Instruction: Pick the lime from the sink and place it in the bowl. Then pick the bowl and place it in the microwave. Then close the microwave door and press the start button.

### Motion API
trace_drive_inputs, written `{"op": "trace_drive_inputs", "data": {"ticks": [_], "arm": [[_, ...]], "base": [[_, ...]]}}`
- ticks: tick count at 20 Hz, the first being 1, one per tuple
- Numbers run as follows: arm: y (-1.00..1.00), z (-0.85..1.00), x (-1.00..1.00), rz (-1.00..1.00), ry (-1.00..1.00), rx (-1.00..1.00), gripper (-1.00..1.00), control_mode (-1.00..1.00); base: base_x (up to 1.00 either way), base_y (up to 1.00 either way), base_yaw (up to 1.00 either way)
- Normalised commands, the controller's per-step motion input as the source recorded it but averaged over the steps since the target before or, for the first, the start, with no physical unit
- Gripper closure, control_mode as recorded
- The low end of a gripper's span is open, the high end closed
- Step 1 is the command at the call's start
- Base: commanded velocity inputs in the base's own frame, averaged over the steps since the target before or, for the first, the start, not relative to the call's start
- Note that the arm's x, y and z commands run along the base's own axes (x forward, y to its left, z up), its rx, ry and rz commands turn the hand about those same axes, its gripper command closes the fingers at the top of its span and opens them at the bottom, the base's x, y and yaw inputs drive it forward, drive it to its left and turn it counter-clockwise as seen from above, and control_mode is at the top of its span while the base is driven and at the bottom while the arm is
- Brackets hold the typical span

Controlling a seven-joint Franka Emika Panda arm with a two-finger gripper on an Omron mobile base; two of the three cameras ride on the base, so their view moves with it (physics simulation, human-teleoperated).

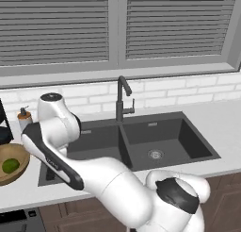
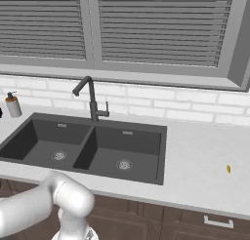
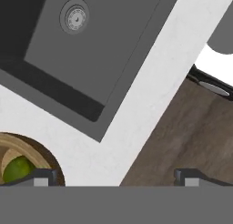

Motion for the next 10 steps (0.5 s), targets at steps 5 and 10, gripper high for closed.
{"op": "trace_drive_inputs", "data": {"ticks": [5,10], "arm": [[-0.01,-0.04,0.28,0.30,0.01,0.00,-1.00,-1.00],[0.00,-0.03,0.20,0.40,0.00,0.05,-1.00,-1.00]], "base": [[0.00,0.00,0.00],[0.00,0.00,0.00]]}}
